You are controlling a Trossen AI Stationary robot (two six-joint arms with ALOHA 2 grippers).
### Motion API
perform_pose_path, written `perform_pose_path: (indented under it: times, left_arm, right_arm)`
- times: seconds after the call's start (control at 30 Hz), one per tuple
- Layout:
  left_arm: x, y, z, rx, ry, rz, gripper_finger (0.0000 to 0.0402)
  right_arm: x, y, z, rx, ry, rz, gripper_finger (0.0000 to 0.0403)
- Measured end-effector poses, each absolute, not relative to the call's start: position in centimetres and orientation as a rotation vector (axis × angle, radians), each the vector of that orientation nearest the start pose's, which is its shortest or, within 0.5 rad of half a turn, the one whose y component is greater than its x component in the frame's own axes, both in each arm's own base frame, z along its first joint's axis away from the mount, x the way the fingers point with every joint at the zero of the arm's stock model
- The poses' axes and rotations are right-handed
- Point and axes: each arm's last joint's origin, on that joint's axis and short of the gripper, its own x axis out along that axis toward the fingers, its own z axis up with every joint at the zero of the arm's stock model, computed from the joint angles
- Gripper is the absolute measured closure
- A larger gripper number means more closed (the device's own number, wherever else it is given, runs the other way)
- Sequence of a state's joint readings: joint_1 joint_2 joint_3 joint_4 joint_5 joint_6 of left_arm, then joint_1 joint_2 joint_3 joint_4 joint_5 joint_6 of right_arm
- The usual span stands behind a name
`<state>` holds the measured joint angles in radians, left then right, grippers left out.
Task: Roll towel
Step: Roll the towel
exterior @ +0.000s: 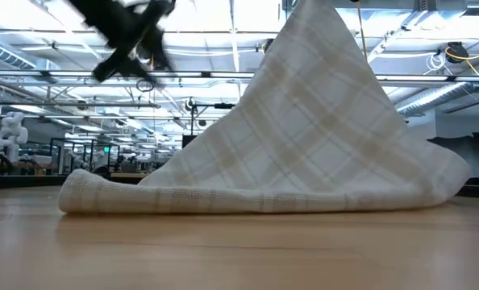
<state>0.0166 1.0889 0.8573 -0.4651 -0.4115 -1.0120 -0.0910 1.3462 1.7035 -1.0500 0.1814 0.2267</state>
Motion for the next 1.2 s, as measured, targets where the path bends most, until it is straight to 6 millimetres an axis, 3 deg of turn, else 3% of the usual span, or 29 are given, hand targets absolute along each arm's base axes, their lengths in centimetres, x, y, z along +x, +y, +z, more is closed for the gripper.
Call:
perform_pose_path:
  times: [0.17, 0.3, 0.5, 0.6, 0.7, 0.9, 1.07, 1.2]
  left_arm:
    - [23.7, 6.1, 33.7, -0.764, 0.278, 0.595, 0.0244]
    - [25.1, 9.7, 36.5, -0.716, 0.205, 0.515, 0.0244]
    - [26.1, 11.7, 39.6, -0.517, 0.094, 0.534, 0.0244]
    - [27.2, 12.9, 39.2, -0.530, 0.127, 0.523, 0.0244]
    - [28.8, 14.3, 37.1, -0.592, 0.250, 0.393, 0.0238]
    - [31.4, 15.3, 34.7, -0.640, 0.300, 0.118, 0.0180]
    - [32.2, 15.5, 35.5, -0.593, 0.197, 0.019, 0.0125]
    - [32.8, 14.6, 36.3, -0.541, 0.139, -0.089, 0.0113]
  right_arm:
    - [25.3, -2.8, 43.4, 0.207, 0.689, -0.351, 0.0401]
    - [26.2, -2.9, 42.7, 0.204, 0.716, -0.356, 0.0401]
    - [26.8, -3.0, 42.3, 0.191, 0.736, -0.354, 0.0401]
    - [26.8, -3.0, 42.3, 0.191, 0.736, -0.355, 0.0401]
    - [26.8, -3.0, 42.3, 0.191, 0.735, -0.355, 0.0401]
    - [26.8, -3.0, 42.3, 0.157, 0.742, -0.342, 0.0401]
    - [26.8, -3.0, 42.3, 0.125, 0.748, -0.330, 0.0401]
    - [26.8, -3.0, 42.3, 0.118, 0.750, -0.327, 0.0401]
